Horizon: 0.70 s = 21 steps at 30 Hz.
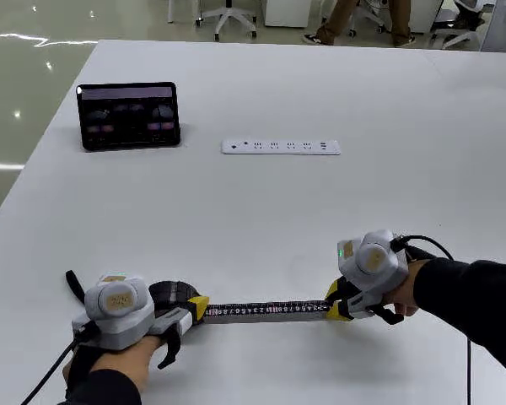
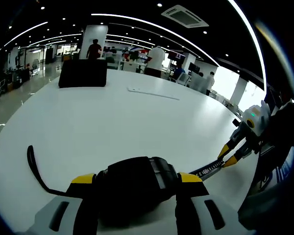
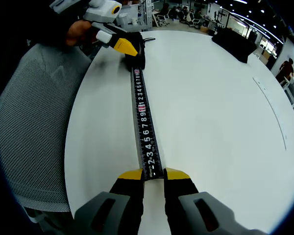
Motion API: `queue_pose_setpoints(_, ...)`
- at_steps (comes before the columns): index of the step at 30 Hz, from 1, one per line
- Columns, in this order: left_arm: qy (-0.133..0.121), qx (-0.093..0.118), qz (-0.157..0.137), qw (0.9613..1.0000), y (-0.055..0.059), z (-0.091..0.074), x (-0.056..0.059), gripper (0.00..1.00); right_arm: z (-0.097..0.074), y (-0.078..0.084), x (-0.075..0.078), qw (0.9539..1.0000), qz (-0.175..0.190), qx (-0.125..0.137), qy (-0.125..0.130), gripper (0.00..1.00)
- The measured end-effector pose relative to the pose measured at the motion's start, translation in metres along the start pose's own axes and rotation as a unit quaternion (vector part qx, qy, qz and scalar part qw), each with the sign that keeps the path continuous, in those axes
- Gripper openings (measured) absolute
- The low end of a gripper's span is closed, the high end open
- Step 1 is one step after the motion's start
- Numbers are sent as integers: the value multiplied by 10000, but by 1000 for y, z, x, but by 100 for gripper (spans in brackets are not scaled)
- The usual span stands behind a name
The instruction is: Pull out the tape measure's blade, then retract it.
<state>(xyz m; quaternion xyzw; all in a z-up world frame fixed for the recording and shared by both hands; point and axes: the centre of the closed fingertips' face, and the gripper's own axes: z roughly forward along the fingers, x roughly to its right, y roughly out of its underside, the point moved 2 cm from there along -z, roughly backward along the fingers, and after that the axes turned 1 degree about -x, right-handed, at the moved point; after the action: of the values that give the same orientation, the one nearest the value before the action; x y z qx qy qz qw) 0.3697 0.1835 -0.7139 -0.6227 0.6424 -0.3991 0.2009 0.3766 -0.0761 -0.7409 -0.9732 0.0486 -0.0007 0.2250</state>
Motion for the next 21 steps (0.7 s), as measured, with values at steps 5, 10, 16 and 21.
queue_pose_setpoints(5,14,-7,-3,10000,0,0,0,59,2,-5,-1,10000,-11,-7,-35,11)
queue_pose_setpoints(10,18,-8,0,10000,0,0,0,59,3,-6,-2,10000,2,-3,-55,11)
queue_pose_setpoints(16,28,-13,-7,10000,0,-1,0,59,5,-12,-3,10000,14,15,-64,11)
queue_pose_setpoints(21,37,-15,-8,10000,0,-1,0,59,7,-15,-4,10000,39,29,-83,11)
